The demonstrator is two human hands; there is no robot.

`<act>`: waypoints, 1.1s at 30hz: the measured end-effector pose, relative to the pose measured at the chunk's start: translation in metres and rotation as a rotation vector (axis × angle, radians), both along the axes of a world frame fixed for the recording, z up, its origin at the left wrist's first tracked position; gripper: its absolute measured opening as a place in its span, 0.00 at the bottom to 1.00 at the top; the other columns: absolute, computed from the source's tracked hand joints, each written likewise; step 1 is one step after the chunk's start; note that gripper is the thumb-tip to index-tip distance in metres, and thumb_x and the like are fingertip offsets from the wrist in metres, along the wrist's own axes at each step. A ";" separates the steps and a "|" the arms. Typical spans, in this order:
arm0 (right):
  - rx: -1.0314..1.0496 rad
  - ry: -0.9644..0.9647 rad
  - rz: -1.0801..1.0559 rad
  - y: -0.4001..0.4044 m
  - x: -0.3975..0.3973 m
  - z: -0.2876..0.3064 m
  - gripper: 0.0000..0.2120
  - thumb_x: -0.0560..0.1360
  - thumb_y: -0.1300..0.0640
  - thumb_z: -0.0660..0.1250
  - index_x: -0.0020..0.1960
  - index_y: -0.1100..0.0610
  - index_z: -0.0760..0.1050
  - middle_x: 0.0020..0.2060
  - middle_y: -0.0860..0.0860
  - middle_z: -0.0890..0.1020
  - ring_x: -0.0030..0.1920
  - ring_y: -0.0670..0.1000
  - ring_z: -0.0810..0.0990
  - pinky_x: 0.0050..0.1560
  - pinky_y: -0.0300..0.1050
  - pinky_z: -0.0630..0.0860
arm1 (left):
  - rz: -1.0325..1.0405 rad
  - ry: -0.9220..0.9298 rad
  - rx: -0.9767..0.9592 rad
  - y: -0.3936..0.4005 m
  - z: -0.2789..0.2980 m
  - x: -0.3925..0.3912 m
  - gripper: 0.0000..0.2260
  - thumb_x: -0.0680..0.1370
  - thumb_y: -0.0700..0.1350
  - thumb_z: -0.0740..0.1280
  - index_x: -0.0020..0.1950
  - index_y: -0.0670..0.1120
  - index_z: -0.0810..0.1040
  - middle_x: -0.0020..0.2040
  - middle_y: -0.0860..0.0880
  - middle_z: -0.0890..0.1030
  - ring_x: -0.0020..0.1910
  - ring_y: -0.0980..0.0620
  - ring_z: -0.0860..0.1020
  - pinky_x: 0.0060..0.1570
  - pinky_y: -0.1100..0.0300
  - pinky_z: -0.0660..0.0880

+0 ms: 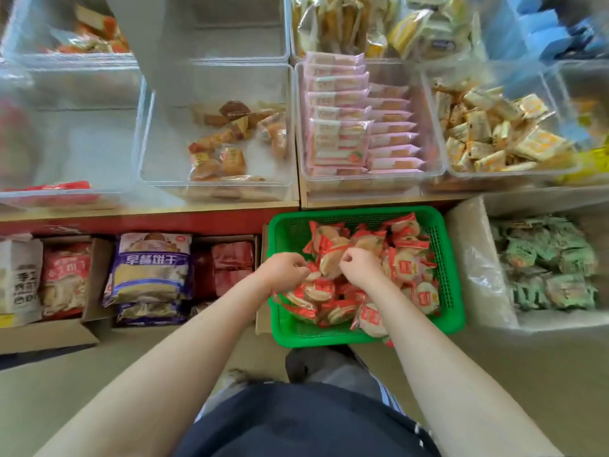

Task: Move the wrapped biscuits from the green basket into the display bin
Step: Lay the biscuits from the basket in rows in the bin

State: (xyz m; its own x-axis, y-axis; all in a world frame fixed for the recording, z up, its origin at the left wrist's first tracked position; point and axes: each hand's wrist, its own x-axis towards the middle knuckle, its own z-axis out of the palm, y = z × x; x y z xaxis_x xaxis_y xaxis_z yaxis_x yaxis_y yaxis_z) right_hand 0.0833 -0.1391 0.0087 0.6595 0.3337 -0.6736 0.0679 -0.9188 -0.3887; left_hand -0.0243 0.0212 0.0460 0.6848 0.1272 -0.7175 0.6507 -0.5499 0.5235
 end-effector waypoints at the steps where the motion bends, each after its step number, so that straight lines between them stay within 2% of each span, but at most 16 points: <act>1: -0.058 0.041 0.050 -0.009 0.003 -0.003 0.06 0.77 0.59 0.61 0.46 0.58 0.77 0.45 0.54 0.81 0.45 0.55 0.79 0.40 0.46 0.73 | 0.016 0.011 0.003 -0.007 -0.003 0.004 0.11 0.79 0.47 0.60 0.55 0.47 0.80 0.49 0.48 0.83 0.47 0.48 0.80 0.47 0.56 0.77; 3: -0.191 0.112 0.201 -0.022 0.005 -0.006 0.08 0.76 0.57 0.63 0.51 0.59 0.77 0.45 0.54 0.80 0.47 0.57 0.80 0.41 0.47 0.75 | 0.041 0.041 0.002 -0.019 -0.008 0.010 0.10 0.79 0.47 0.61 0.53 0.46 0.80 0.49 0.46 0.83 0.47 0.46 0.81 0.44 0.55 0.77; 5: -0.361 0.142 0.357 -0.033 -0.001 -0.008 0.20 0.74 0.53 0.68 0.64 0.56 0.73 0.52 0.54 0.78 0.54 0.57 0.79 0.46 0.48 0.76 | 0.089 0.083 -0.024 -0.029 -0.016 0.013 0.12 0.78 0.48 0.61 0.55 0.45 0.80 0.50 0.44 0.83 0.47 0.44 0.82 0.45 0.54 0.78; 7: -0.510 0.151 0.481 -0.046 -0.013 -0.014 0.37 0.71 0.49 0.73 0.76 0.51 0.60 0.67 0.56 0.70 0.66 0.60 0.71 0.59 0.58 0.73 | 0.109 0.120 -0.055 -0.040 -0.027 0.011 0.13 0.78 0.47 0.62 0.59 0.46 0.79 0.50 0.44 0.82 0.45 0.45 0.80 0.43 0.56 0.76; 9: -0.552 0.160 0.523 -0.060 -0.027 -0.020 0.45 0.70 0.50 0.74 0.79 0.48 0.50 0.73 0.57 0.62 0.71 0.63 0.63 0.64 0.64 0.68 | 0.089 0.144 -0.067 -0.052 -0.040 0.006 0.15 0.79 0.47 0.62 0.64 0.47 0.76 0.51 0.46 0.79 0.45 0.48 0.78 0.43 0.58 0.74; 12: -0.501 0.131 0.517 -0.074 -0.036 -0.026 0.45 0.71 0.52 0.73 0.79 0.48 0.49 0.73 0.57 0.63 0.71 0.63 0.64 0.65 0.63 0.70 | 0.129 0.148 -0.082 -0.067 -0.053 -0.006 0.17 0.79 0.51 0.63 0.66 0.47 0.75 0.51 0.49 0.78 0.46 0.50 0.77 0.43 0.59 0.73; 14: -0.412 0.119 0.500 -0.074 -0.030 -0.023 0.45 0.71 0.47 0.72 0.79 0.48 0.49 0.72 0.58 0.64 0.69 0.62 0.67 0.63 0.60 0.73 | 0.190 0.111 -0.045 -0.072 -0.057 -0.011 0.14 0.79 0.50 0.63 0.63 0.48 0.76 0.51 0.49 0.79 0.46 0.50 0.78 0.44 0.59 0.73; 16: -0.237 0.155 0.382 -0.065 -0.019 -0.013 0.46 0.70 0.41 0.71 0.79 0.50 0.50 0.71 0.58 0.67 0.65 0.60 0.73 0.59 0.55 0.76 | 0.303 0.039 -0.038 -0.073 -0.059 -0.011 0.10 0.77 0.50 0.63 0.56 0.50 0.79 0.50 0.48 0.81 0.45 0.50 0.78 0.47 0.56 0.76; 17: -0.127 0.176 0.292 -0.059 -0.015 -0.005 0.46 0.69 0.39 0.71 0.79 0.52 0.51 0.70 0.57 0.70 0.62 0.58 0.76 0.55 0.52 0.77 | 0.390 0.014 -0.125 -0.074 -0.056 -0.010 0.10 0.77 0.52 0.64 0.54 0.51 0.79 0.50 0.48 0.81 0.45 0.49 0.79 0.48 0.54 0.77; 19: 0.060 0.194 0.143 -0.044 -0.010 0.009 0.44 0.70 0.37 0.71 0.77 0.53 0.54 0.64 0.53 0.74 0.57 0.54 0.78 0.47 0.47 0.77 | 0.598 0.059 -0.491 -0.076 -0.048 -0.005 0.14 0.78 0.58 0.64 0.56 0.50 0.77 0.52 0.48 0.81 0.46 0.49 0.80 0.44 0.54 0.79; 20: 0.132 0.210 0.099 -0.038 -0.008 0.015 0.41 0.71 0.40 0.71 0.76 0.52 0.56 0.62 0.52 0.73 0.55 0.53 0.79 0.45 0.47 0.78 | 0.689 0.087 -0.670 -0.078 -0.044 -0.003 0.16 0.78 0.58 0.64 0.60 0.50 0.76 0.54 0.48 0.81 0.47 0.50 0.81 0.43 0.54 0.80; 22: 0.225 0.250 0.069 -0.032 -0.002 0.023 0.34 0.74 0.49 0.70 0.75 0.50 0.58 0.58 0.50 0.73 0.51 0.54 0.81 0.41 0.50 0.83 | 0.795 0.062 -0.818 -0.078 -0.046 0.001 0.17 0.79 0.55 0.66 0.65 0.48 0.75 0.56 0.45 0.82 0.49 0.48 0.82 0.51 0.51 0.80; 24: 0.195 0.202 0.115 -0.033 0.006 0.025 0.30 0.76 0.55 0.65 0.76 0.47 0.59 0.56 0.50 0.74 0.45 0.53 0.82 0.40 0.52 0.83 | 0.867 0.022 -0.776 -0.074 -0.052 0.003 0.18 0.78 0.48 0.68 0.67 0.44 0.75 0.56 0.41 0.83 0.49 0.44 0.82 0.55 0.44 0.78; 27: -0.052 -0.047 0.247 -0.043 0.017 0.019 0.31 0.76 0.60 0.57 0.77 0.46 0.58 0.65 0.55 0.73 0.42 0.54 0.80 0.33 0.48 0.76 | 0.967 0.049 -0.707 -0.063 -0.056 0.003 0.18 0.78 0.41 0.68 0.67 0.39 0.74 0.53 0.38 0.82 0.42 0.45 0.83 0.44 0.50 0.81; 30: -0.234 0.004 0.368 -0.052 0.018 0.004 0.35 0.74 0.63 0.55 0.78 0.43 0.54 0.67 0.57 0.74 0.40 0.54 0.78 0.29 0.44 0.70 | 0.968 0.063 -0.697 -0.057 -0.057 0.003 0.16 0.78 0.42 0.68 0.64 0.39 0.75 0.52 0.39 0.83 0.40 0.47 0.84 0.37 0.54 0.82; 33: -0.276 0.030 0.359 -0.053 0.015 -0.007 0.34 0.75 0.59 0.56 0.78 0.44 0.53 0.67 0.57 0.73 0.46 0.56 0.79 0.29 0.43 0.68 | 0.971 0.049 -0.689 -0.056 -0.055 0.007 0.18 0.79 0.52 0.67 0.63 0.42 0.77 0.55 0.41 0.83 0.49 0.45 0.83 0.53 0.50 0.80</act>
State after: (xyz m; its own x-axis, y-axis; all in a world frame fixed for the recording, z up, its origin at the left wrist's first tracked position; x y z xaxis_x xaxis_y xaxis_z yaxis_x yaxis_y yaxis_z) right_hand 0.0979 -0.1920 0.0016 0.5135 0.3428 -0.7866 0.3933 -0.9088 -0.1393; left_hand -0.0177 -0.0350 -0.0091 0.4849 0.1546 -0.8608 0.6673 0.5707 0.4785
